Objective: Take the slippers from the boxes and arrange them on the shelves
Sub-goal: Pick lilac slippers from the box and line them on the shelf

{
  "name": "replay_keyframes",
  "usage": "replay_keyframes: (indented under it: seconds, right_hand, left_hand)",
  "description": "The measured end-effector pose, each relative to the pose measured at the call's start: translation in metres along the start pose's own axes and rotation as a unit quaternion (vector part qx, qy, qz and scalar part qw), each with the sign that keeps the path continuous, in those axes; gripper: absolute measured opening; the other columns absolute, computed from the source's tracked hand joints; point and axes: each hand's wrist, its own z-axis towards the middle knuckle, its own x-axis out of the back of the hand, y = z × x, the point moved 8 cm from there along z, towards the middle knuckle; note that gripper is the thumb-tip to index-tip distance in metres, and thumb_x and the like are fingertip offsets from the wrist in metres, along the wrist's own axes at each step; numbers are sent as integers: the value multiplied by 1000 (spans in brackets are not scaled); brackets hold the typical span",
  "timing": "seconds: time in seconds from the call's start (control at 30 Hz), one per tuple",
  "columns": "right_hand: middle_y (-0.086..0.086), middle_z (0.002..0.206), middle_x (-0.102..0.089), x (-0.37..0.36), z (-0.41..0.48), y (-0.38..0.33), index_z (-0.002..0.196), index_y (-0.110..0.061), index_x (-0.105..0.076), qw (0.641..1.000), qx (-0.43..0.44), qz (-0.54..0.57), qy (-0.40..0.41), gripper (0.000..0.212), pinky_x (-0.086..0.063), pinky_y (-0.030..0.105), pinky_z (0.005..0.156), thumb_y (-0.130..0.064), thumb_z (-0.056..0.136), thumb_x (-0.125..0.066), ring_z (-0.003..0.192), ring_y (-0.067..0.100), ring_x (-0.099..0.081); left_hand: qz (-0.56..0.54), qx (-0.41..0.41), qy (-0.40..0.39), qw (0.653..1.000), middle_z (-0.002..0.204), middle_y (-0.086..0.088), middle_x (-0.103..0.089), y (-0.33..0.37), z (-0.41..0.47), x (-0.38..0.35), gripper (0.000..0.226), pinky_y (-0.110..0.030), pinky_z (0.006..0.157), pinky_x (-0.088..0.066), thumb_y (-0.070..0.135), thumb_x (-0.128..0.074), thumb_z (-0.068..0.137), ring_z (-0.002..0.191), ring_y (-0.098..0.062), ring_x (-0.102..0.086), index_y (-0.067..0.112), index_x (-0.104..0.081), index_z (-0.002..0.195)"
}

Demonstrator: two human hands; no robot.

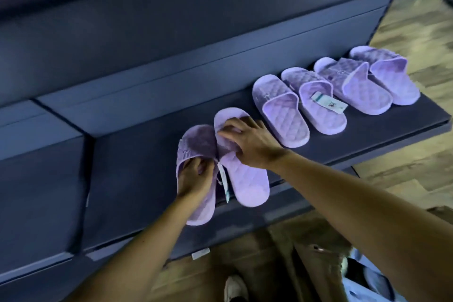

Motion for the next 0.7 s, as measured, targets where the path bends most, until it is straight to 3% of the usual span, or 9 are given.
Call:
replay_keyframes:
  seconds: [0.1,0.17,0.23,0.33,0.43,0.53,0.6,0.67,0.7]
  right_hand:
    - [11,131,-51,-3,15,9,126,-11,-56,999,-18,-9,26,54,-45,46,86,3,74,-54,113,39,-48]
    - [9,135,-47,-7,11,22,129,-12,-52,994,-96,-2,44,52,-42,45,92,0,78,-50,116,36,-43]
    - [8,134,-46,-22,-4,26,128,-13,-51,989,-140,10,46,46,-41,44,93,-9,81,-51,117,34,-41]
    - [8,119,-58,-39,-29,19,108,-14,-60,990,-115,24,76,39,-43,45,92,-30,74,-48,114,28,-42]
    - [9,132,-54,-58,-45,16,116,-14,-56,995,-87,14,49,56,-39,46,101,-44,70,-45,122,28,-42]
    - [13,136,-52,-72,-51,18,123,-5,-58,994,-105,1,-25,72,-46,50,97,-54,75,-39,119,32,-55]
    - [18,146,-39,-74,-44,19,138,2,-40,992,-102,1,-68,81,-31,47,112,-55,81,-27,133,33,-41]
    - [14,157,-3,-75,-33,29,148,-2,-4,988,-103,7,-112,77,0,34,118,-52,92,-22,147,26,-4]
    - [11,158,6,-76,-28,34,148,-4,5,985,-108,12,-135,75,6,32,117,-49,96,-26,146,24,6]
  left_hand:
    - [-15,10,-22,1000,84,-2,-61,2,17,-12,30,-34,84,-40,24,-41,94,94,-24,-54,18,-58,70]
    - [4,11,-13,1000,106,-1,-60,-5,20,-21,23,-35,94,-40,29,-39,94,109,-23,-50,20,-60,92]
    - [116,-41,10,992,125,-2,-56,-10,9,-29,31,-41,98,-41,34,-37,92,117,-24,-49,20,-56,113]
    - [258,-120,-3,959,134,-7,-55,-16,-11,-48,58,-48,97,-45,44,-29,87,125,-24,-52,13,-54,129]
    - [277,-77,-44,957,156,1,-18,-25,-8,-60,70,-43,116,-14,48,-6,87,145,-14,-12,19,-17,149]
    - [283,-38,-56,957,158,5,8,-22,8,-64,57,-38,116,3,30,-19,99,145,-11,11,21,7,149]
    - [247,-12,-68,967,157,7,10,-15,17,-65,55,-38,117,5,25,-20,101,145,-10,11,23,8,148]
    - [218,6,-91,972,157,7,10,-12,29,-68,53,-37,117,6,27,-17,102,144,-10,11,25,7,148]
    - [207,13,-101,973,157,8,11,-10,36,-69,52,-36,117,8,28,-17,102,144,-10,12,26,7,148]
